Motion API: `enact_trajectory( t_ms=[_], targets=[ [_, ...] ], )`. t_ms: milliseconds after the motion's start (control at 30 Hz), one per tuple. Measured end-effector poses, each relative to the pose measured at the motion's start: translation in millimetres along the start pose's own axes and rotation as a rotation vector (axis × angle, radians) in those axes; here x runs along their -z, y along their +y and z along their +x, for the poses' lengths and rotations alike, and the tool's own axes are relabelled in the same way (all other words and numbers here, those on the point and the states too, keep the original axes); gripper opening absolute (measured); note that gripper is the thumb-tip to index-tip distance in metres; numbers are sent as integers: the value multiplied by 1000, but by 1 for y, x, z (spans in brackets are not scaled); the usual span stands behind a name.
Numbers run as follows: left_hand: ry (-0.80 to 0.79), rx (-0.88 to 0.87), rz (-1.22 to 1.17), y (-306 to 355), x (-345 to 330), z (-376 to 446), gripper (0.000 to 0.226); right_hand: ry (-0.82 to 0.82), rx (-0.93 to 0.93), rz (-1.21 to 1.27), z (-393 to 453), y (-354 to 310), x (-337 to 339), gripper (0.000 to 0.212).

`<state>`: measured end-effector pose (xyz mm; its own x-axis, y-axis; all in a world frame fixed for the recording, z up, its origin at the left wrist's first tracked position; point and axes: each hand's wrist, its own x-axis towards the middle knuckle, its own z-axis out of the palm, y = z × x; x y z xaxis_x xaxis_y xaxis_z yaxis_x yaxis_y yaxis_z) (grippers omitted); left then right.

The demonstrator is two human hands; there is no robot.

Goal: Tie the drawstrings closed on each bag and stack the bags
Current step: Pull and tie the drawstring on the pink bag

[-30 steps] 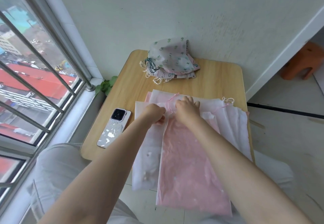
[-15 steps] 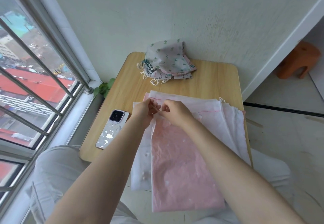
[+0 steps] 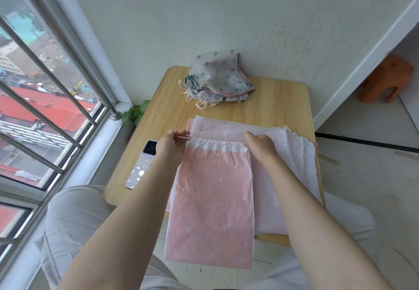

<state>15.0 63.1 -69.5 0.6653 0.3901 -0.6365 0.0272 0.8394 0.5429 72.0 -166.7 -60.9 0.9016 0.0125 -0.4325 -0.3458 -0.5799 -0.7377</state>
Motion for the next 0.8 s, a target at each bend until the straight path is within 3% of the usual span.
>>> enact_trajectory(
  t_ms=[133, 267, 367, 467, 533, 600, 733, 800],
  targets=[
    [80, 8, -139, 7, 1, 3, 40, -12, -140, 245, 5, 5, 7, 19],
    [90, 36, -154, 9, -2, 0, 38, -62, -223, 781, 13, 8, 6, 40],
    [82, -20, 160, 6, -4, -1, 33, -93, -237, 1266, 8, -2, 4, 33],
    [65, -129, 536, 0, -2, -2, 28, -146, -242, 1464, 7, -5, 0, 32],
    [76, -239, 801, -2, -2, -4, 27, -196, -274, 1380, 8, -6, -3, 32],
    [91, -383, 1066, -4, 1, -2, 29, -191, -300, 1134, 11, -4, -7, 28],
    [86, -609, 1411, -4, 10, 1, 27, 34, -158, 480, 16, -1, -6, 21],
    [102, -690, 1529, 0, 15, 1, 28, 154, -24, 153, 18, -1, -1, 29]
  ],
)
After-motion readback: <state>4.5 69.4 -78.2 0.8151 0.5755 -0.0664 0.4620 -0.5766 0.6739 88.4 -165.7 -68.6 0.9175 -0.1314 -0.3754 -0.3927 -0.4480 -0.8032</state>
